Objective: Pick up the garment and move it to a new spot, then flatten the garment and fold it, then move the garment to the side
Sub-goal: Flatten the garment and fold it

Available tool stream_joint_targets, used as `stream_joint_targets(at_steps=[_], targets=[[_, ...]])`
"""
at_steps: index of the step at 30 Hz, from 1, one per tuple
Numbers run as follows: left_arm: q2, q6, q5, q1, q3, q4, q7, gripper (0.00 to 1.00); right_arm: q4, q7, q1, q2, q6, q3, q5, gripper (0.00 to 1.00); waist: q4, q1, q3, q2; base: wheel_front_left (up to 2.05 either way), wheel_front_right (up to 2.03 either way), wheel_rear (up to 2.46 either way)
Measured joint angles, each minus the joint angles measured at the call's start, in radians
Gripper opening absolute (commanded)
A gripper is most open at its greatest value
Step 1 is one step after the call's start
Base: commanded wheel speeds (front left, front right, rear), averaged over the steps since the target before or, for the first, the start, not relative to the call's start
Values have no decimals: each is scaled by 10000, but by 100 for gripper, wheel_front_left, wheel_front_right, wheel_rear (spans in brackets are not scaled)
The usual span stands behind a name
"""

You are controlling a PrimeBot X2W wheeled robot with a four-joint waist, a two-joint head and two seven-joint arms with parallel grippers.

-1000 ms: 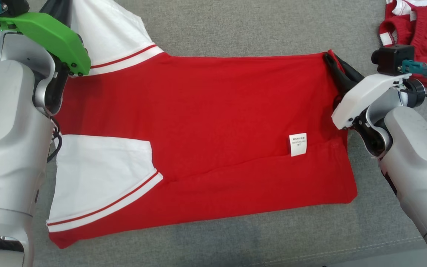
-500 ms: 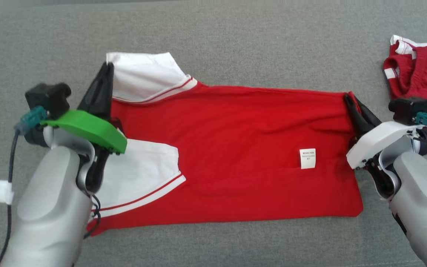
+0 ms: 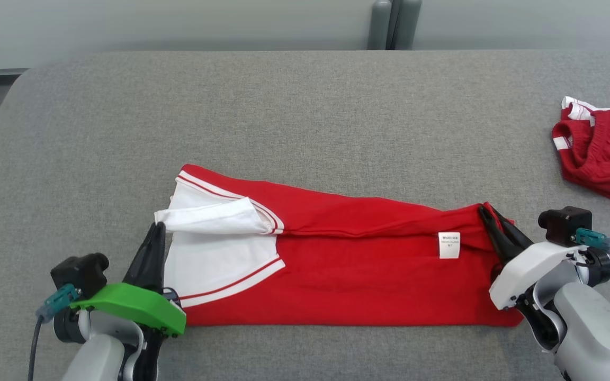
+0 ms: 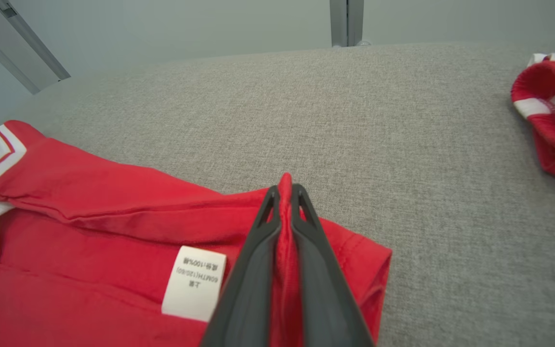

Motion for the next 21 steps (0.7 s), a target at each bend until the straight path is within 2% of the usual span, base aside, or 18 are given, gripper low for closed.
stream_joint_targets(at_steps=[14, 19, 20, 21], targets=[[84, 339, 61, 1755, 190, -1204, -4, 0, -828, -10, 954, -278, -355, 167, -917, 0, -196, 0, -222, 0, 0, 0, 0], [90, 353, -17, 2231, 151, -1260, -2, 0, -1298, -12, 1151, -731, -600, 276, -1801, 0, -296, 0, -235, 0, 0, 0, 0], [90, 353, -19, 2306, 134, -1258, 0, 7, -1419, -12, 1151, -815, -616, 295, -2021, 0, -309, 0, -233, 0, 0, 0, 0], [88, 353, -19, 2376, 113, -1262, 0, 38, -1522, -12, 1151, -882, -619, 330, -2201, 0, -323, 0, -231, 0, 0, 0, 0]])
